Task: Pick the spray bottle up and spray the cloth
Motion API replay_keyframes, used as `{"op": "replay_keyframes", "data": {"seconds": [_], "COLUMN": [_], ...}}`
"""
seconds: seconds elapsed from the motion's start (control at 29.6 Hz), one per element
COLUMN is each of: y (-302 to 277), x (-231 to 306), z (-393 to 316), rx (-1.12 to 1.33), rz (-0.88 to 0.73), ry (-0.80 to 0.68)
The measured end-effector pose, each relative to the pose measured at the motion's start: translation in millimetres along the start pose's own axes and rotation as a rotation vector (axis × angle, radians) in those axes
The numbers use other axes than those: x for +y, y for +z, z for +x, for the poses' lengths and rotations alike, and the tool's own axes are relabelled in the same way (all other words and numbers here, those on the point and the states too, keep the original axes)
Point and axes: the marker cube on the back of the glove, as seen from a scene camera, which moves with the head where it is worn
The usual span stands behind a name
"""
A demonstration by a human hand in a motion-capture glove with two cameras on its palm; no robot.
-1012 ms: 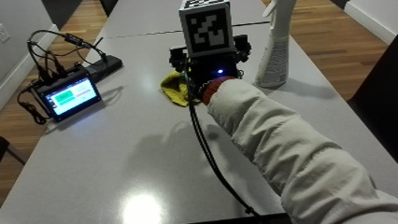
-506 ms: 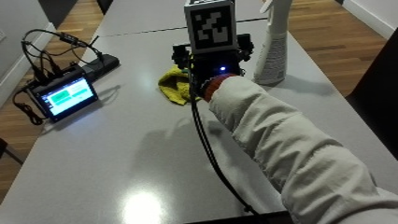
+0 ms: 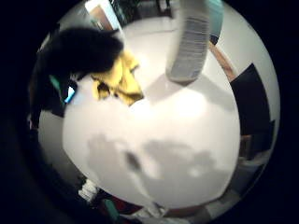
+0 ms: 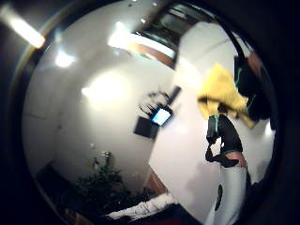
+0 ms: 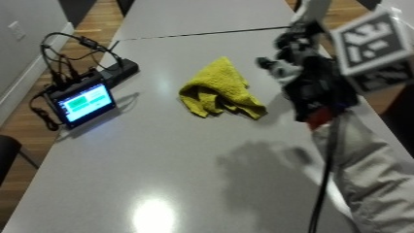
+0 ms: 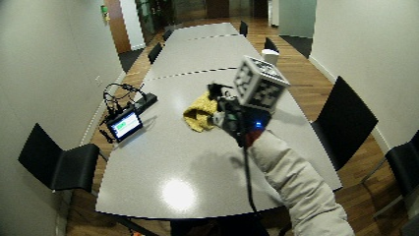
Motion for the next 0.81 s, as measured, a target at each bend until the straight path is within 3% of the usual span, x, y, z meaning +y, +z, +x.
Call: {"op": "replay_keyframes", "data": {"seconds": [0.1, 0.2, 0.27, 0.44, 0.81], "y": [-37.6, -78.5, -93.0, -95.3, -100.4], "x": [13.0, 32.1, 37.2, 25.6, 20.3], "z": [41.0, 122.6, 174.3, 225.2, 231.4], "rx": [-0.245, -0.292, -0.272, -0.336, -0.484], "rz": [0.200, 0.450, 0.531, 0.506, 0.557], "ry": [-0.015, 0.108, 0.214, 0.360, 0.378]}}
